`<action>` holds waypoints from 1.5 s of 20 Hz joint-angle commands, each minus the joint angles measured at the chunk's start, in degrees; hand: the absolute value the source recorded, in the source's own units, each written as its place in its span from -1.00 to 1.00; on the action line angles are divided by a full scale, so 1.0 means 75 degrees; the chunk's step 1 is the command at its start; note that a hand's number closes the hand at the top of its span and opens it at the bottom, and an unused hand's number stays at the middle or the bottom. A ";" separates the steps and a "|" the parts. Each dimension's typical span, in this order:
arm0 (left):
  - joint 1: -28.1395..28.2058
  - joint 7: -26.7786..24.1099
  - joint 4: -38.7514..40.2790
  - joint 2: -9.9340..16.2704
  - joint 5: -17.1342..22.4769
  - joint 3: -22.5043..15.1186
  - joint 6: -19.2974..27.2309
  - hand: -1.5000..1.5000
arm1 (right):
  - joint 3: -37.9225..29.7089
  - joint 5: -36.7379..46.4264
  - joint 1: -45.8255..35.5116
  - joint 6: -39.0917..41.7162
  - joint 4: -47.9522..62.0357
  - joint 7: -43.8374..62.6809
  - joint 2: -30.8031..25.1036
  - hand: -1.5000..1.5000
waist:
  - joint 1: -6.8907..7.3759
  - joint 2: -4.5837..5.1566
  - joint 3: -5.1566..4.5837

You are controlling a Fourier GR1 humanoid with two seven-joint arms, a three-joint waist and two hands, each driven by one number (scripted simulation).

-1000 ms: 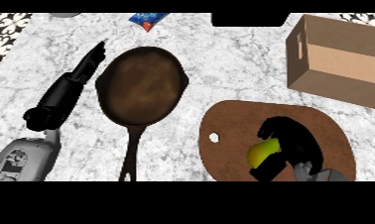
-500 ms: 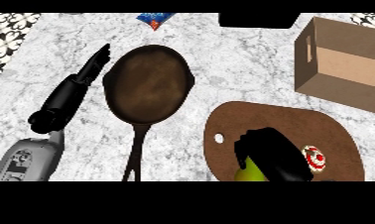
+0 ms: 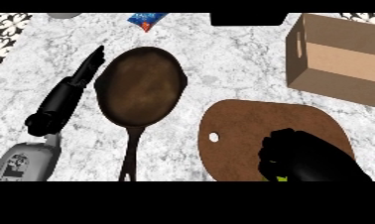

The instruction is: Pick the pear from the cutting board and place it in the cardboard box

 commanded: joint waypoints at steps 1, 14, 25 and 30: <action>0.0104 -0.0020 -0.0140 0.0001 -0.0053 0.0136 0.0113 0.00 | -0.1242 -0.0631 0.0761 -0.0925 -0.0659 -0.1519 -0.1079 1.00 | -0.0163 -0.0022 -0.0014; -0.0122 -0.0171 0.0163 0.0066 -0.0116 0.0121 -0.0299 0.00 | -0.5069 -0.4831 0.0210 -0.0008 0.1665 -0.0110 -0.0841 1.00 | 0.0077 0.0057 -0.0032; -0.0567 -0.0074 0.0349 -0.0489 -0.0436 -0.0115 -0.0113 0.00 | -0.4773 -0.3277 -0.2598 0.0854 0.6186 -0.1144 -0.1056 1.00 | 0.0405 0.0140 -0.0026; -0.0704 0.0134 0.0221 -0.0321 -0.0184 0.0028 -0.0423 0.00 | -0.3960 -0.2398 -0.2861 0.1688 0.7769 -0.1759 -0.1306 1.00 | 0.0596 0.0207 -0.0017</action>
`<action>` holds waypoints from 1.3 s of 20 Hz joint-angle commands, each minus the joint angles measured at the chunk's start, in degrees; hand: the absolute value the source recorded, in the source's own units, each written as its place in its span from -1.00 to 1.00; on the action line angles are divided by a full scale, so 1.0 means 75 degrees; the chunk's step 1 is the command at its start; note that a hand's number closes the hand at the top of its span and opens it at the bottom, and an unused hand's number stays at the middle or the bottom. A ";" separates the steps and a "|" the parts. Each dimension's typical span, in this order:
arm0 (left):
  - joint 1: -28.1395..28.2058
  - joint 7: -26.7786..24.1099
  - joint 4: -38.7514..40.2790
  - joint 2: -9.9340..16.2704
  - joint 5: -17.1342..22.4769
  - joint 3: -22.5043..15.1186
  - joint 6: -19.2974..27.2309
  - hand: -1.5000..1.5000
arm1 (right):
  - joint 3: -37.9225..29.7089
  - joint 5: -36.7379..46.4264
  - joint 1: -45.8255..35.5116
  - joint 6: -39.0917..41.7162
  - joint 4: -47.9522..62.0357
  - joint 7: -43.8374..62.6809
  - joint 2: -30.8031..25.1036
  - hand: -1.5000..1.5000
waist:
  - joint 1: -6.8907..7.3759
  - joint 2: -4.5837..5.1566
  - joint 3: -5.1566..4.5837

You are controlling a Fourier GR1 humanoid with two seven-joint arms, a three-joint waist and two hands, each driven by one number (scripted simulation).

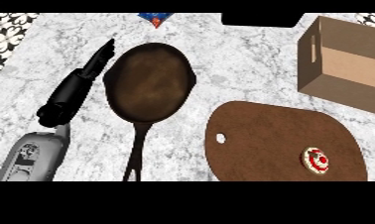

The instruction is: Pick the pear from the cutting board and place it in the cardboard box

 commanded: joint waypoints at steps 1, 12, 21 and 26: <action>-0.0064 -0.0198 0.0302 0.0071 0.0063 0.0120 -0.0155 0.00 | 0.0647 0.0791 -0.0399 0.0723 0.1340 -0.0491 -0.0207 1.00 | 0.0055 0.0039 0.0000; -0.0224 0.0216 -0.0178 -0.0060 0.0118 0.0055 -0.0230 0.00 | 0.1775 0.2689 -0.1746 0.1314 0.4559 -0.2781 0.0024 -1.00 | 0.0229 0.0073 0.0029; -0.0103 0.0008 0.0073 -0.0121 -0.0072 0.0129 -0.0038 0.00 | 0.0334 0.0781 -0.2611 0.2428 0.5467 -0.4440 0.0762 -1.00 | -0.0017 0.0038 0.0041; -0.0035 0.0015 0.0028 -0.0087 -0.0011 0.0181 -0.0080 0.00 | -0.1044 -0.1103 -0.2866 0.3998 0.6595 -0.2985 0.1249 -1.00 | -0.0020 0.0031 0.0035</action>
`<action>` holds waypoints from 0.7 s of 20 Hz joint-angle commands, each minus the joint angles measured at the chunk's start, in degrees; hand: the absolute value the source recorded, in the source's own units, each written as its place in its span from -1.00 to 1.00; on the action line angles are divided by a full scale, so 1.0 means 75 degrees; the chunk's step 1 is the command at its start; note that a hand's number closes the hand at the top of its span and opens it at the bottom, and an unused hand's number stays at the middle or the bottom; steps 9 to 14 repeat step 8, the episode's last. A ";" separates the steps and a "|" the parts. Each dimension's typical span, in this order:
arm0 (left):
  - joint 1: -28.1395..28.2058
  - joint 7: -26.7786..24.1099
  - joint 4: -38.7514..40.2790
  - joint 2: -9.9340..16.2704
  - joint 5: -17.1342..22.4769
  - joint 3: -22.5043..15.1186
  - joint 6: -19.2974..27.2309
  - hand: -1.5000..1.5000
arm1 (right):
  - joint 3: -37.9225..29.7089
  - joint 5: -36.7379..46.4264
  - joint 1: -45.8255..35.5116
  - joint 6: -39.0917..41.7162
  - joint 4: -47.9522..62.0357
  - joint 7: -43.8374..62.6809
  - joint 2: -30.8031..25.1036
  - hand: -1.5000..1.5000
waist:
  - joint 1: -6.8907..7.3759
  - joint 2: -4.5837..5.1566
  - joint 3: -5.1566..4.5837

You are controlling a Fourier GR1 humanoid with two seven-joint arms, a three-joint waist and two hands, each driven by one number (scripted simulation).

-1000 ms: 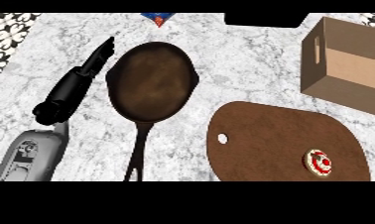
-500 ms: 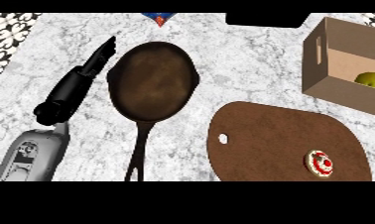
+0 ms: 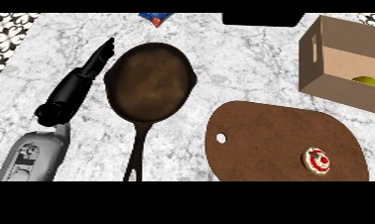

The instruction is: Pick the pear from the cutting board and place it in the cardboard box

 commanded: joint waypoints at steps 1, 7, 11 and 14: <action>0.0114 -0.0074 0.0107 -0.0014 -0.0108 -0.0048 0.0039 0.00 | -0.1119 -0.1418 -0.0509 0.2038 0.0924 0.0217 0.0130 -1.00 | -0.0001 0.0006 -0.0014; 0.0181 -0.0166 -0.0056 -0.0019 -0.0048 -0.0053 -0.0051 0.00 | -0.1967 -0.2227 -0.0725 0.2306 0.1837 0.1484 -0.0452 -1.00 | 0.0093 0.0067 0.0006; -0.0023 -0.0059 -0.0156 0.0030 0.0016 -0.0008 -0.0110 0.00 | -0.2042 -0.2285 -0.0746 0.2299 0.1867 0.1574 -0.0597 -1.00 | 0.0138 0.0101 0.0020; -0.0023 -0.0059 -0.0156 0.0030 0.0016 -0.0008 -0.0110 0.00 | -0.2042 -0.2285 -0.0746 0.2299 0.1867 0.1574 -0.0597 -1.00 | 0.0138 0.0101 0.0020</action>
